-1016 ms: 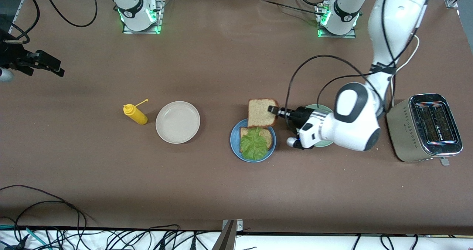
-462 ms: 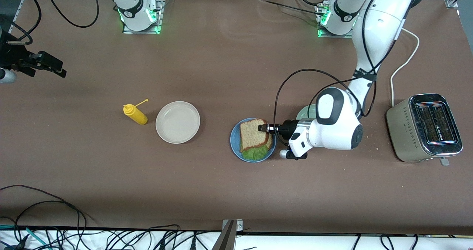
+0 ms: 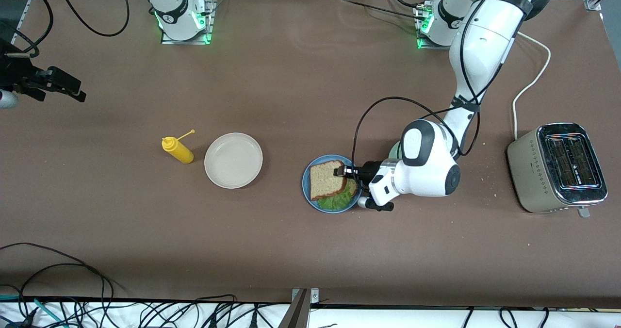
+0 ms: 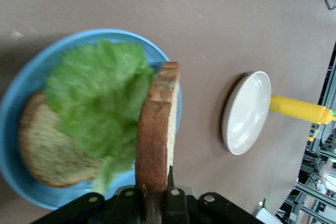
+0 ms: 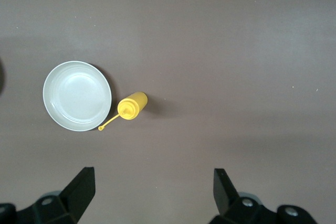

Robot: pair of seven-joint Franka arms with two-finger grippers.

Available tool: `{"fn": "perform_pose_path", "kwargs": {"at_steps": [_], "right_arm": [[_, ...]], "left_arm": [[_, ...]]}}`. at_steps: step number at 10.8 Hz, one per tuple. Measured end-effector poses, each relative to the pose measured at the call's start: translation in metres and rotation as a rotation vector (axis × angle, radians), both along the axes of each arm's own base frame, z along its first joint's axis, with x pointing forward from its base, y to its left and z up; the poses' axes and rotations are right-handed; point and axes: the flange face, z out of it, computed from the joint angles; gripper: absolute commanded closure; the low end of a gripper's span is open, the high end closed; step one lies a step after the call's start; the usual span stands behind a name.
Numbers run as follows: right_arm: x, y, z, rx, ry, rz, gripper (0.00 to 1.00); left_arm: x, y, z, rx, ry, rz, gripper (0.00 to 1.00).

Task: Make sandwich in blue plate with both arms
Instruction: 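Lower the toast onto the lettuce and open the left gripper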

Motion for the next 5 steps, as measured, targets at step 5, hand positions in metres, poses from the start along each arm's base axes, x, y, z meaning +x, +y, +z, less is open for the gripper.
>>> {"fn": "perform_pose_path", "kwargs": {"at_steps": [5], "right_arm": [[0.0,0.003,0.005,0.0,-0.01,0.005,0.0]], "left_arm": [[0.019,0.064,-0.033,0.02,-0.115,-0.069,0.0]]}}
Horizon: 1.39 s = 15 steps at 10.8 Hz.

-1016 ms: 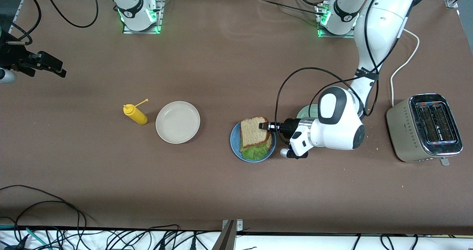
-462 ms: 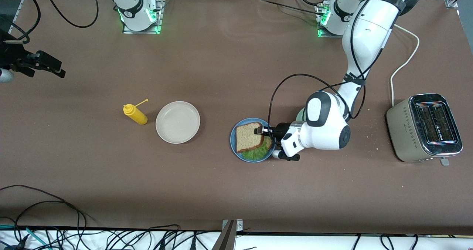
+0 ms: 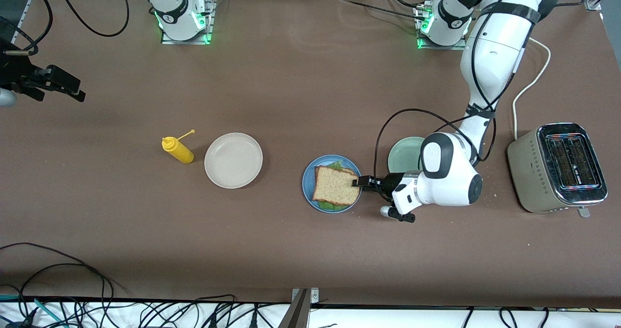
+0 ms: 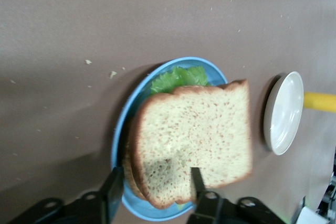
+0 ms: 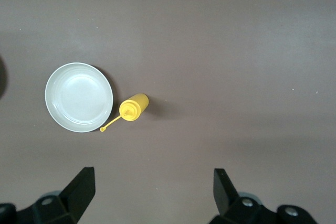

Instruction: Make sandwich in blue plate with both arms

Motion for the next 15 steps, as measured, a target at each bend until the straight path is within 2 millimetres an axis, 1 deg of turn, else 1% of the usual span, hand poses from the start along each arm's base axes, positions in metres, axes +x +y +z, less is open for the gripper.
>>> {"fn": "perform_pose_path", "kwargs": {"at_steps": [2,4,5,6,7,8,9,10,11,12,13,14,15], "right_arm": [[0.0,0.0,0.0,0.0,0.0,0.0,0.0],[0.0,0.0,0.0,0.0,0.0,0.0,0.0],[0.0,0.0,0.0,0.0,0.0,0.0,0.0],[0.0,0.0,0.0,0.0,0.0,0.0,0.0],[0.0,0.0,0.0,0.0,-0.001,0.0,0.0],[0.0,0.0,0.001,0.0,-0.001,0.0,0.0],[0.0,0.0,0.001,0.0,-0.001,0.0,0.0],[0.0,0.0,0.001,0.0,-0.001,0.0,0.0],[0.0,0.0,0.001,0.0,-0.001,0.0,0.0],[0.0,0.0,0.001,0.0,-0.001,0.0,0.0],[0.0,0.0,0.001,0.0,-0.001,0.0,0.0],[0.0,0.0,0.001,0.0,-0.002,-0.001,0.0],[0.0,0.0,0.001,0.0,-0.002,0.0,0.0]], "left_arm": [[-0.001,0.004,-0.009,-0.005,-0.017,-0.03,0.0],[0.0,0.005,-0.006,-0.007,-0.028,-0.035,0.0],[0.002,0.006,0.001,-0.011,-0.04,-0.041,0.0],[0.005,0.005,0.014,-0.018,-0.057,-0.048,0.0],[0.008,0.008,0.034,-0.014,-0.079,-0.059,0.0],[0.012,0.022,0.059,0.028,-0.119,-0.084,0.0],[0.018,0.054,0.1,0.088,-0.178,-0.094,0.0],[0.018,0.088,0.142,0.112,-0.221,-0.067,0.0],[0.011,0.12,0.185,0.13,-0.257,-0.035,0.0],[-0.004,0.146,0.226,0.164,-0.291,-0.017,0.0],[-0.024,0.168,0.262,0.216,-0.319,-0.021,0.0],[-0.046,0.188,0.293,0.274,-0.322,-0.042,0.0],[-0.064,0.207,0.32,0.338,-0.327,-0.063,0.0]]}}
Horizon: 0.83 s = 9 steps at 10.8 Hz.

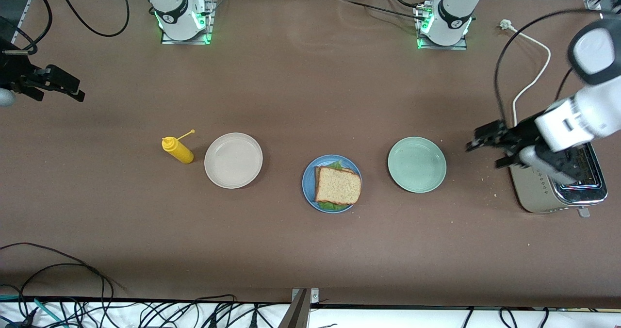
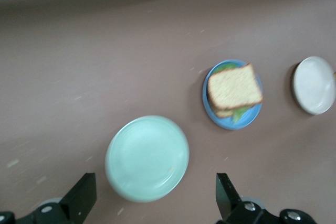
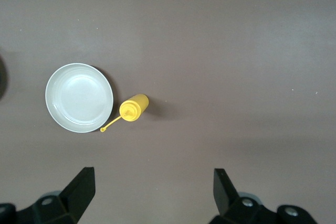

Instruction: Make sandwich in blue plate with both arms

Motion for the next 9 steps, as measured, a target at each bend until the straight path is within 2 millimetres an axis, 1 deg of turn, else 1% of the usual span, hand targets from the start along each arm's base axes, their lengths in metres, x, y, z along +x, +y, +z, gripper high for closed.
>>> {"fn": "perform_pose_path", "kwargs": {"at_steps": [1,2,5,7,9], "right_arm": [[0.0,0.0,0.0,0.0,0.0,0.0,0.0],[0.0,0.0,0.0,0.0,0.0,0.0,0.0],[0.0,0.0,0.0,0.0,0.001,0.0,0.0],[0.0,0.0,0.0,0.0,0.001,0.0,0.0],[0.0,0.0,0.0,0.0,0.001,0.0,0.0]], "left_arm": [[-0.016,0.013,0.023,0.074,-0.006,-0.017,0.0],[-0.03,0.019,0.042,0.15,-0.008,-0.04,0.0],[-0.074,0.033,0.098,0.321,0.037,-0.088,0.0],[-0.091,0.039,0.127,0.377,0.084,-0.044,0.0],[-0.099,0.041,0.144,0.403,0.123,0.033,0.0]]}}
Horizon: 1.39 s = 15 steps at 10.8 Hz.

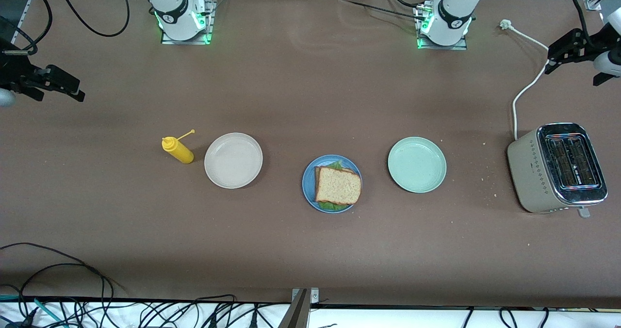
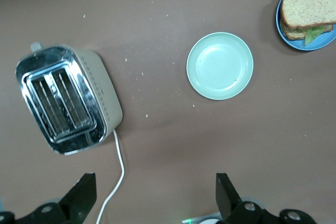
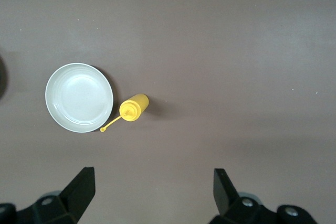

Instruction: Make sandwich in blue plate with both arms

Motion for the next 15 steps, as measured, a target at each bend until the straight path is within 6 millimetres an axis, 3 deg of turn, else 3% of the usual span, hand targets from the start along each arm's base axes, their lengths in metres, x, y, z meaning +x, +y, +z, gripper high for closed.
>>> {"fn": "perform_pose_path", "kwargs": {"at_steps": [4,10,15], "right_arm": [[0.0,0.0,0.0,0.0,0.0,0.0,0.0],[0.0,-0.001,0.0,-0.006,0.0,-0.001,0.0],[0.0,-0.001,0.0,-0.007,0.0,-0.001,0.0]], "left_arm": [[-0.005,-0.004,-0.005,0.015,0.056,0.163,0.0],[-0.005,-0.028,-0.007,0.02,0.065,0.135,0.0],[-0.006,-0.028,-0.007,0.02,0.071,0.136,0.0]]}}
